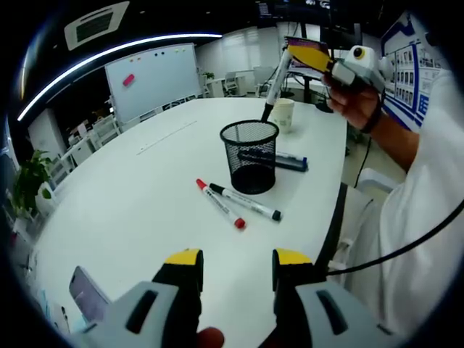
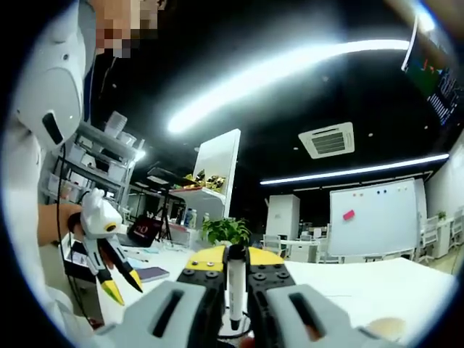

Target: Place the scattered laser pointers and whiteboard markers into the pen holder and stack the scattered paper cups together

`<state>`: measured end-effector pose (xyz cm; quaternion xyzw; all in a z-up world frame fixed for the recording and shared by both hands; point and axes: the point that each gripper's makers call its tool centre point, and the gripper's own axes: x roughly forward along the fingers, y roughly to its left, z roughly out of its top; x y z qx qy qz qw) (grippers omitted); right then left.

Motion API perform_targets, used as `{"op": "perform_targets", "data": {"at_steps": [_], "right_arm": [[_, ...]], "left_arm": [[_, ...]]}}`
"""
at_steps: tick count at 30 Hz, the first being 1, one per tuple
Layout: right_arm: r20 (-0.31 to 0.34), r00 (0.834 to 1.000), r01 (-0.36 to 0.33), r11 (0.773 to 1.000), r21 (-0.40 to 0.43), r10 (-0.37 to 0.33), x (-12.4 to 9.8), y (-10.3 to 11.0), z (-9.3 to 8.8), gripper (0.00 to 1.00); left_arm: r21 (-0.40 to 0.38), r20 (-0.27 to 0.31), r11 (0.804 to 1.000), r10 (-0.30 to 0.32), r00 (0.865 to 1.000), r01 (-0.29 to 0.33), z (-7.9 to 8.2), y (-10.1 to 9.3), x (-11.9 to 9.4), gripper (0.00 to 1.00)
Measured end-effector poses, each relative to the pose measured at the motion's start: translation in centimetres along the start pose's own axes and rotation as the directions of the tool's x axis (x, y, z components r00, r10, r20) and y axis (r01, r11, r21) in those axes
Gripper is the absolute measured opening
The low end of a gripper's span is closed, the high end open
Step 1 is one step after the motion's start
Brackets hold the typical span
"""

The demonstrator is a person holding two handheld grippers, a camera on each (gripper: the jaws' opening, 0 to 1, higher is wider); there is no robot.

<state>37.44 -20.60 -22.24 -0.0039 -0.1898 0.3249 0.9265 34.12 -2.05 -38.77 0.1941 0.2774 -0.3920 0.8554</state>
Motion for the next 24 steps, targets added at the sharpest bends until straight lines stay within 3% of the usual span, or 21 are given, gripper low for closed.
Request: {"op": "perform_targets", "data": {"at_steps": [24], "right_arm": [[-0.028, 0.999, -0.015, 0.999, 0.033, 0.016, 0.2, 0.5, -1.5, 0.09]], "left_arm": [[0.011, 0.007, 1.0, -0.005, 1.0, 0.005, 0.5, -0.1, 0.3, 0.39]]}}
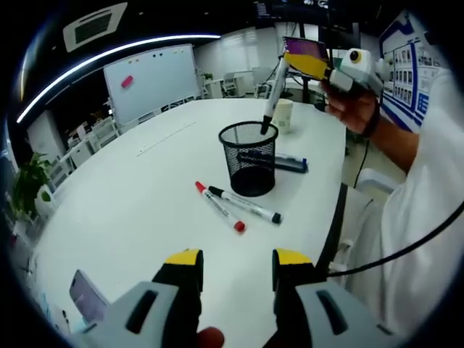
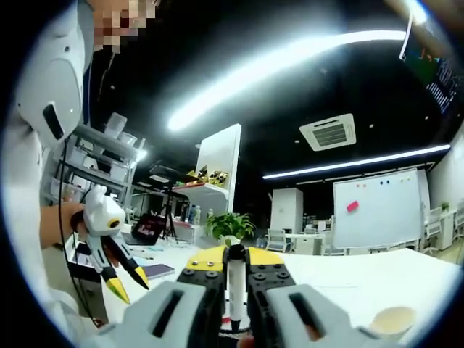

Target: Place the scattered laser pointers and whiteboard markers into the pen holder and stack the scattered paper cups together

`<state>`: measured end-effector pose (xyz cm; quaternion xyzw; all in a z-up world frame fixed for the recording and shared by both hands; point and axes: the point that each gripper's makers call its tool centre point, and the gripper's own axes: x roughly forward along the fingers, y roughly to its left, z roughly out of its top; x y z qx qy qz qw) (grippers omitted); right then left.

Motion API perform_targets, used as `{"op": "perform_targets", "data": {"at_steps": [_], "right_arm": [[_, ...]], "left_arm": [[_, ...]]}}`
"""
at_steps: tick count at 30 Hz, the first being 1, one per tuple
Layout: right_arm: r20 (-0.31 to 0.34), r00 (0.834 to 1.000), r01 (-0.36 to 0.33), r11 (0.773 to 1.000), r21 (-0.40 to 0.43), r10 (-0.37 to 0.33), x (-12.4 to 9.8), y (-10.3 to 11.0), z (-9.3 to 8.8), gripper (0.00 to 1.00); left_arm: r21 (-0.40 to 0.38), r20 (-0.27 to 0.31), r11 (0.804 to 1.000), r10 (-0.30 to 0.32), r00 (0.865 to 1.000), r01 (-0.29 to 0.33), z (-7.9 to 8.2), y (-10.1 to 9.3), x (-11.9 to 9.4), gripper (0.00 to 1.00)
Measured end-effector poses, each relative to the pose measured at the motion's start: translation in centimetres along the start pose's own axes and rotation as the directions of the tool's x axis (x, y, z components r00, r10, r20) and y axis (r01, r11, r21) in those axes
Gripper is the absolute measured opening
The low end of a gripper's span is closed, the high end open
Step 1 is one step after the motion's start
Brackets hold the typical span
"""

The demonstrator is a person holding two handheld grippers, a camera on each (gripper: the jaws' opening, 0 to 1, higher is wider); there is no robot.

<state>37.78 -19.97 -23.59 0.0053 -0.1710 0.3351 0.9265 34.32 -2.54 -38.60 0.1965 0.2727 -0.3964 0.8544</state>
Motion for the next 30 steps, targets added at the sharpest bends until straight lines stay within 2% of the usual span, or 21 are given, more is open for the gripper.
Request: {"op": "perform_targets", "data": {"at_steps": [6, 12, 17, 22, 30], "right_arm": [[-0.01, 1.0, -0.001, 1.0, -0.012, 0.001, -0.1, 0.2, -0.5, 0.1], [-0.026, 1.0, 0.002, 1.0, -0.002, -0.002, 0.1, 0.1, -1.1, 0.1], [-0.04, 0.999, -0.008, 1.0, -0.015, 0.008, 0.4, 0.2, -1.6, 0.1], [-0.052, 0.999, -0.013, 1.0, -0.01, 0.012, 0.7, 0.0, -2.0, 0.1], [-0.063, 0.998, -0.022, 1.0, -0.008, 0.021, 1.2, -0.1, -2.5, 0.1]], "left_arm": [[0.004, -0.008, 1.0, -0.007, 1.0, 0.007, -0.1, -0.2, 0.2, 0.39], [0.002, 0.007, 1.0, 0.001, 1.0, -0.001, 0.5, -0.1, 0.1, 0.39], [0.011, 0.002, 1.0, 0.005, 1.0, -0.005, 0.3, 0.6, 0.2, 0.39], [0.0, 0.027, 1.0, 0.009, 1.0, -0.009, 0.8, 1.6, 0.7, 0.39], [0.011, 0.02, 1.0, -0.008, 1.0, 0.008, 1.0, 1.1, 1.1, 0.39]]}}
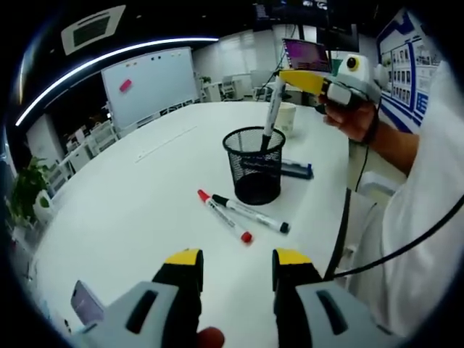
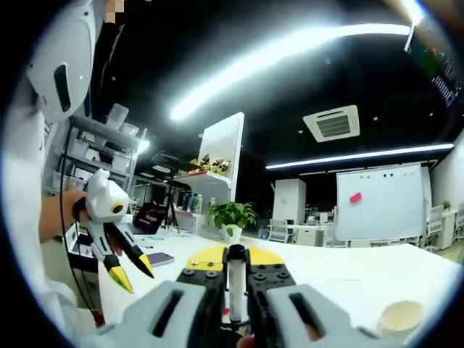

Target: Place the scattered laser pointers and whiteboard markers into the pen holder and stack the scattered paper cups together

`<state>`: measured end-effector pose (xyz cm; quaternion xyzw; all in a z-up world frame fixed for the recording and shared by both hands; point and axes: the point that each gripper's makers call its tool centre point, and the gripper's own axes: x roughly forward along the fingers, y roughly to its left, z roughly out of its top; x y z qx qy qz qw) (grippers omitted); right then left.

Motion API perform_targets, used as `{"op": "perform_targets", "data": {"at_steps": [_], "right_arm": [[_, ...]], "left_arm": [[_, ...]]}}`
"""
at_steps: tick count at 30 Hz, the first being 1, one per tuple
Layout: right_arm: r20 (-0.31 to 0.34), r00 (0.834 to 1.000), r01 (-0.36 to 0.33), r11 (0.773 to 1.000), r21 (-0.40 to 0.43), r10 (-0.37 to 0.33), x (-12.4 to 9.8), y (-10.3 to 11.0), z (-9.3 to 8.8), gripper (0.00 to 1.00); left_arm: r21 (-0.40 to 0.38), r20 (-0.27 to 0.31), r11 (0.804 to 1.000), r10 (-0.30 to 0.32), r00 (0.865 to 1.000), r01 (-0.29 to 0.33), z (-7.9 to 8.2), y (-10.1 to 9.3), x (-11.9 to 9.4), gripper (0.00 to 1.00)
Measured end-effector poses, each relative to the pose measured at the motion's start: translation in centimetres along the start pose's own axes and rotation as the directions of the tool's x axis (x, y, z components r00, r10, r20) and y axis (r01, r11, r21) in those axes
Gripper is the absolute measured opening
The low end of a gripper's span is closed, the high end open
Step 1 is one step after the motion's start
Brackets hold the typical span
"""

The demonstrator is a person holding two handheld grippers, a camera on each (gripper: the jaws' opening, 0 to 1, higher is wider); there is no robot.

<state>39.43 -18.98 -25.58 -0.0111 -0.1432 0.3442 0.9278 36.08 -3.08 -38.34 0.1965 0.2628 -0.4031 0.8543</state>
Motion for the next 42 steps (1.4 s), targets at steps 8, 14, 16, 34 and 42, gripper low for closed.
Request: {"op": "perform_targets", "data": {"at_steps": [8, 14, 16, 34, 42], "right_arm": [[-0.002, 1.0, 0.001, 1.0, 0.009, -0.001, 0.1, 0.0, -0.4, 0.1], [-0.01, 1.0, -0.002, 1.0, 0.022, 0.002, 0.0, 0.1, -1.0, 0.1], [-0.013, 1.0, -0.002, 1.0, 0.023, 0.002, -0.1, 0.1, -1.1, 0.1], [-0.042, 0.999, 0.0, 0.999, 0.037, 0.001, -0.2, 0.0, -2.5, 0.1], [-0.068, 0.998, 0.005, 0.998, 0.055, -0.001, -0.1, 0.1, -3.3, 0.1]], "left_arm": [[0.004, -0.004, 1.0, 0.001, 1.0, -0.001, 0.0, 0.2, -0.1, 0.39], [0.002, -0.007, 1.0, 0.0, 1.0, 0.0, -0.3, 0.5, 0.1, 0.39], [0.0, -0.008, 1.0, 0.002, 1.0, -0.002, -0.4, 0.6, 0.2, 0.39], [-0.002, -0.012, 1.0, -0.006, 1.0, 0.006, -0.8, 1.5, 1.0, 0.39], [-0.005, -0.011, 1.0, -0.007, 1.0, 0.007, -0.8, 1.4, 1.1, 0.39]]}}
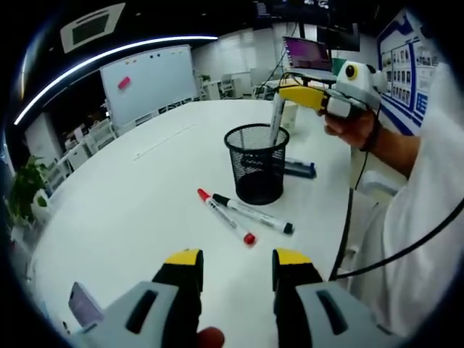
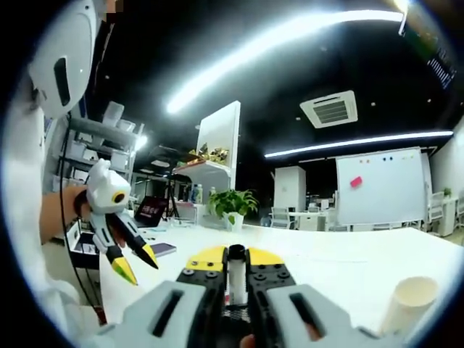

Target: Place the scattered laser pointers and whiteboard markers into the pen holder and stack the scattered paper cups together

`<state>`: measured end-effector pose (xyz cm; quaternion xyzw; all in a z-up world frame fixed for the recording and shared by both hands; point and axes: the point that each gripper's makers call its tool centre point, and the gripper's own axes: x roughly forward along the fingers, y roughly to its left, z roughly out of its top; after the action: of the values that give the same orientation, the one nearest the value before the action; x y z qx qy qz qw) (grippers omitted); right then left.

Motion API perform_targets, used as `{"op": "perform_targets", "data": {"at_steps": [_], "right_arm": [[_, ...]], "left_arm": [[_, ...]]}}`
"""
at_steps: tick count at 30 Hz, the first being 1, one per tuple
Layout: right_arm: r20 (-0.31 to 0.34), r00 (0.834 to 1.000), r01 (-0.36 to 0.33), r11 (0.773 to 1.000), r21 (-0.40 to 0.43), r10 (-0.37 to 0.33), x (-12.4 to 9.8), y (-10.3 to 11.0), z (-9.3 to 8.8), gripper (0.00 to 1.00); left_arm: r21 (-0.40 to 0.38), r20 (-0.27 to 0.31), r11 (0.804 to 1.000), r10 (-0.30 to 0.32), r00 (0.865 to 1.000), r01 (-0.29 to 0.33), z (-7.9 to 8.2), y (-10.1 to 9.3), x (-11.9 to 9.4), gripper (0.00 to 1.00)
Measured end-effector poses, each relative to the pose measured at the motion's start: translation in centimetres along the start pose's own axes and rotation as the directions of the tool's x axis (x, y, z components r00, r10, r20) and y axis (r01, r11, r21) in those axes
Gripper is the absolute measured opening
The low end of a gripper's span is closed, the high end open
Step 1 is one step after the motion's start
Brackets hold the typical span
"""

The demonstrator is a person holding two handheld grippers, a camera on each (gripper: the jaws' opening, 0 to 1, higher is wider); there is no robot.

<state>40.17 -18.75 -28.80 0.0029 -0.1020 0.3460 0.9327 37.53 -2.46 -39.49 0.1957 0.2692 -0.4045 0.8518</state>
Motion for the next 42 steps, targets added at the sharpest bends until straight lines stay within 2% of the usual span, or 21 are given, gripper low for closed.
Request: {"op": "perform_targets", "data": {"at_steps": [14, 16, 18, 20, 30, 34, 42], "right_arm": [[-0.025, 1.0, -0.006, 1.0, -0.009, 0.005, 0.0, 0.1, -0.7, 0.1], [-0.03, 1.0, -0.007, 1.0, -0.016, 0.006, 0.1, 0.1, -0.8, 0.1], [-0.03, 1.0, -0.008, 1.0, -0.015, 0.008, 0.1, 0.1, -0.8, 0.1], [-0.037, 0.999, -0.01, 1.0, -0.01, 0.009, 0.1, 0.1, -1.0, 0.1], [-0.067, 0.998, -0.018, 1.0, -0.017, 0.017, 0.3, 0.5, -1.7, 0.1], [-0.078, 0.997, -0.019, 1.0, -0.015, 0.018, 0.3, 0.5, -2.0, 0.1], [-0.092, 0.996, -0.015, 1.0, -0.016, 0.013, 0.4, 0.4, -2.4, 0.1]], "left_arm": [[-0.002, 0.001, 1.0, 0.013, 1.0, -0.013, 0.5, -0.9, -0.2, 0.39], [-0.005, 0.001, 1.0, 0.013, 1.0, -0.013, 0.3, -0.5, -0.1, 0.39], [-0.002, 0.001, 1.0, 0.011, 1.0, -0.011, 0.5, -1.1, -0.1, 0.39], [-0.002, 0.004, 1.0, 0.008, 1.0, -0.008, 0.3, -0.6, -0.2, 0.39], [-0.001, -0.002, 1.0, 0.005, 1.0, -0.005, 0.2, -0.9, -0.4, 0.39], [0.0, 0.004, 1.0, 0.007, 1.0, -0.007, 0.6, -1.1, -0.3, 0.39], [0.003, -0.003, 1.0, 0.007, 1.0, -0.007, 0.2, -1.0, -0.5, 0.39]]}}
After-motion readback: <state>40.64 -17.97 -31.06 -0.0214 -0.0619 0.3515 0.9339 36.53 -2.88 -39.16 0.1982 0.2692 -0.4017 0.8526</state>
